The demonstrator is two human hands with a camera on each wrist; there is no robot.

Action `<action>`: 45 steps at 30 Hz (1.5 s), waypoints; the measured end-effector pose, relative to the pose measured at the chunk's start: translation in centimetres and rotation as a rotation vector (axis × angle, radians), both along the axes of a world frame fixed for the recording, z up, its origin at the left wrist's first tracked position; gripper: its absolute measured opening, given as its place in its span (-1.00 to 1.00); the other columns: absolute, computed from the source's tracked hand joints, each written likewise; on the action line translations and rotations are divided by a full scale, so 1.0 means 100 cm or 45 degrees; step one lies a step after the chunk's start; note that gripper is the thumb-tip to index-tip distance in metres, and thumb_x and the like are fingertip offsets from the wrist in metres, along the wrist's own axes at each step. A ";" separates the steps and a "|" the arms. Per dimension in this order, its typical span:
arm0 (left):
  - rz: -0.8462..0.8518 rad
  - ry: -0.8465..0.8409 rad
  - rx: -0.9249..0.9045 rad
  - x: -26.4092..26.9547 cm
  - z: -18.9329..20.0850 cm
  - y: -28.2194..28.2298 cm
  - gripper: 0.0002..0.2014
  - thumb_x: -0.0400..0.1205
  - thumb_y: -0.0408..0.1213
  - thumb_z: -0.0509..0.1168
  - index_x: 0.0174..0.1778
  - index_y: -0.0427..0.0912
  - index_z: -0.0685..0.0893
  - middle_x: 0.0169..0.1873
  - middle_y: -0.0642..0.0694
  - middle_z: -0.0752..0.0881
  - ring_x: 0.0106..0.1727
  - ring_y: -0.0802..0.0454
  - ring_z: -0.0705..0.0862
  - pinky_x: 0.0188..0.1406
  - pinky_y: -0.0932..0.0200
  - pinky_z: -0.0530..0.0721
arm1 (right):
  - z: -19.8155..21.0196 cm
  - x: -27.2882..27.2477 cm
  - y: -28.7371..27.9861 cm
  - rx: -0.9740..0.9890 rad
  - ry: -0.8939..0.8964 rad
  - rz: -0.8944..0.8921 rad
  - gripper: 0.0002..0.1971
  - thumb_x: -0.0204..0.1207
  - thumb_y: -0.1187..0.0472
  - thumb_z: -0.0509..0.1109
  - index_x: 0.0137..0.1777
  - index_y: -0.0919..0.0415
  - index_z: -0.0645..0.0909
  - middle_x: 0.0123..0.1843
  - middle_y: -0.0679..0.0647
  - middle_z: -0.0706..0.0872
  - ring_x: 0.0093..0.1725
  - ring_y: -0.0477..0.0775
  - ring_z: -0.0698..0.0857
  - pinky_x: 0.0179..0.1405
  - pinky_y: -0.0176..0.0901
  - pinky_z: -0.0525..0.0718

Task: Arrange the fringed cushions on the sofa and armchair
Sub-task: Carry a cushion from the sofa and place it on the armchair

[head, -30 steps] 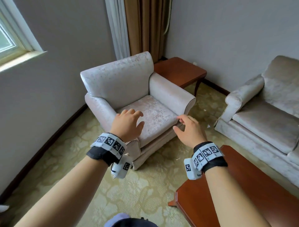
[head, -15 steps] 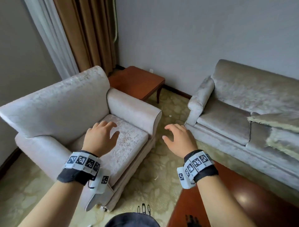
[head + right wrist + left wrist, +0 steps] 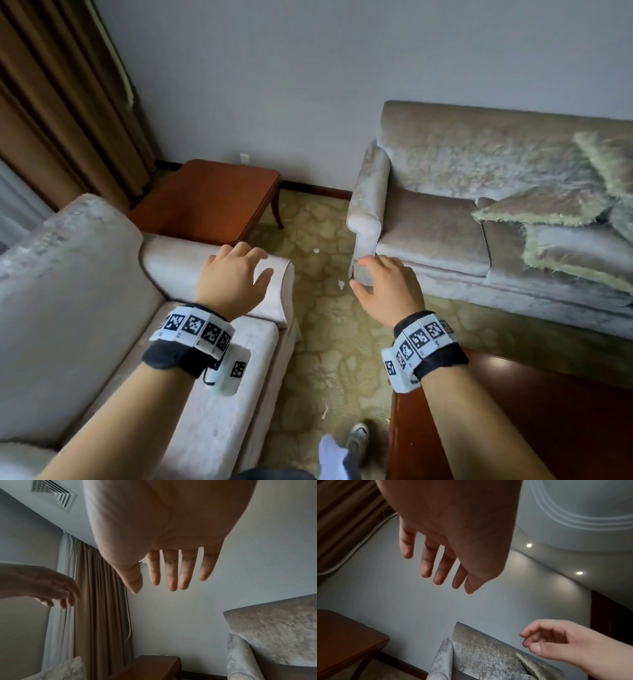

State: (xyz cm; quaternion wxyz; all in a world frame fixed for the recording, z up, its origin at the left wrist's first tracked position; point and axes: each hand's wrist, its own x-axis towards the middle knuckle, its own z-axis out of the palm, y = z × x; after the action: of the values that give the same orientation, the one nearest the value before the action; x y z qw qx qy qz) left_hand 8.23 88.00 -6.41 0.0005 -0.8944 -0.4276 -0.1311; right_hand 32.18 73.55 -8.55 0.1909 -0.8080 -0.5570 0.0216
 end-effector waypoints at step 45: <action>-1.544 0.138 -0.399 0.909 -0.018 0.135 -0.68 0.65 0.09 0.21 0.23 0.05 0.63 0.06 0.03 0.69 0.04 -0.01 0.68 -0.04 0.04 0.66 | 0.010 0.633 -0.021 -0.166 0.277 -1.584 -0.59 0.60 -0.16 0.30 0.42 -0.13 0.49 0.38 -0.10 0.63 0.28 0.01 0.62 0.26 -0.01 0.62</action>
State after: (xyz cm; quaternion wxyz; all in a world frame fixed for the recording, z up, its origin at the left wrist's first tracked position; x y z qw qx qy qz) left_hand 99.17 101.49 -8.24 -0.1833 -0.9727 0.1423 0.0018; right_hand 95.45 71.43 -7.54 0.1736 -0.9837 0.0419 0.0223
